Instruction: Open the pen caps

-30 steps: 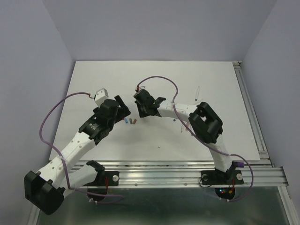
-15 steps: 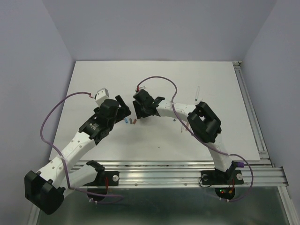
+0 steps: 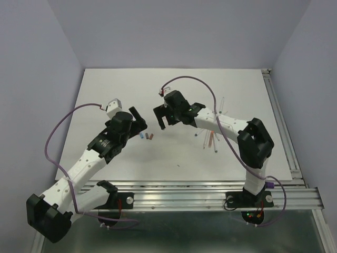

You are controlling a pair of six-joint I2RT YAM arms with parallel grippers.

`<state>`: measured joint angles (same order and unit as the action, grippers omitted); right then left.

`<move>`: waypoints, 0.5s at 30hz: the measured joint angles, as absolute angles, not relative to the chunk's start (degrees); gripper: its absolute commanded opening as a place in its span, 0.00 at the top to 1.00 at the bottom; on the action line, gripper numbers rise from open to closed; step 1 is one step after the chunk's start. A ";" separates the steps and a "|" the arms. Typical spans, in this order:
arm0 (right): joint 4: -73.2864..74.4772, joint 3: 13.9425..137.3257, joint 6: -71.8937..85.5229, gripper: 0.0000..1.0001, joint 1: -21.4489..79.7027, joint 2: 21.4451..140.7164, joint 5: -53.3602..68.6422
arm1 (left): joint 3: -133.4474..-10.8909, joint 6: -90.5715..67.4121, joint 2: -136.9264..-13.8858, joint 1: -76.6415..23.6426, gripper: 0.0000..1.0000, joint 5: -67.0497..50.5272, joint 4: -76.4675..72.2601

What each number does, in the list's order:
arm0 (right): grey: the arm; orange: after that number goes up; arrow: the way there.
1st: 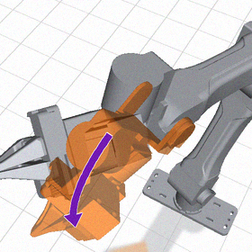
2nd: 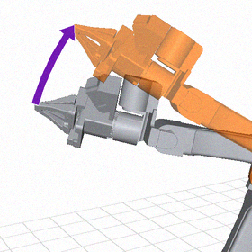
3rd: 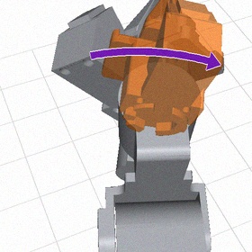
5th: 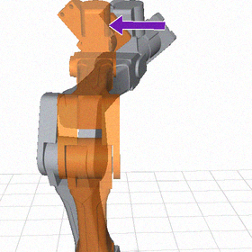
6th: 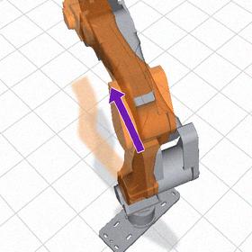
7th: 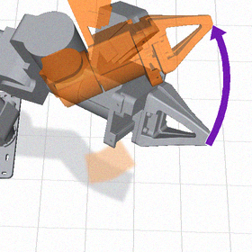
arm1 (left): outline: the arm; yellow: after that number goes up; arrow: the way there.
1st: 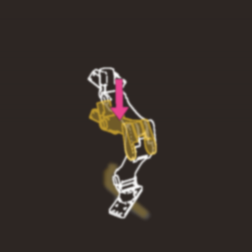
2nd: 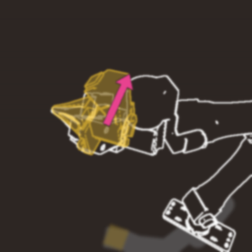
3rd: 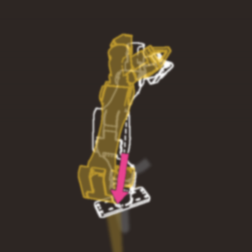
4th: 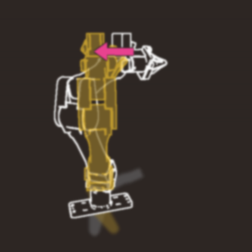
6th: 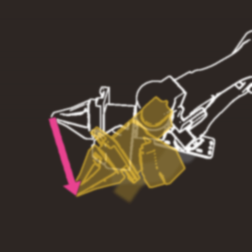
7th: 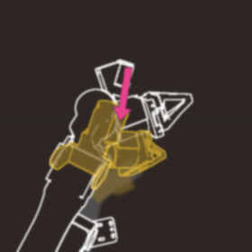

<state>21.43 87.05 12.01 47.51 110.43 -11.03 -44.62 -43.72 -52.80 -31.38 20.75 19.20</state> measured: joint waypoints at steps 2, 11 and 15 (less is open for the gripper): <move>20.40 84.51 9.06 0.00 43.92 107.90 -5.85 | -44.62 -43.64 -52.73 -31.38 0.01 20.56 19.07; 18.00 77.25 -7.11 0.00 30.30 107.18 4.95 | -44.62 -43.09 -52.73 -31.38 0.01 19.90 18.83; 18.06 77.08 -12.69 0.00 31.57 107.18 9.41 | -44.62 -42.83 -52.75 -31.38 0.01 19.90 18.33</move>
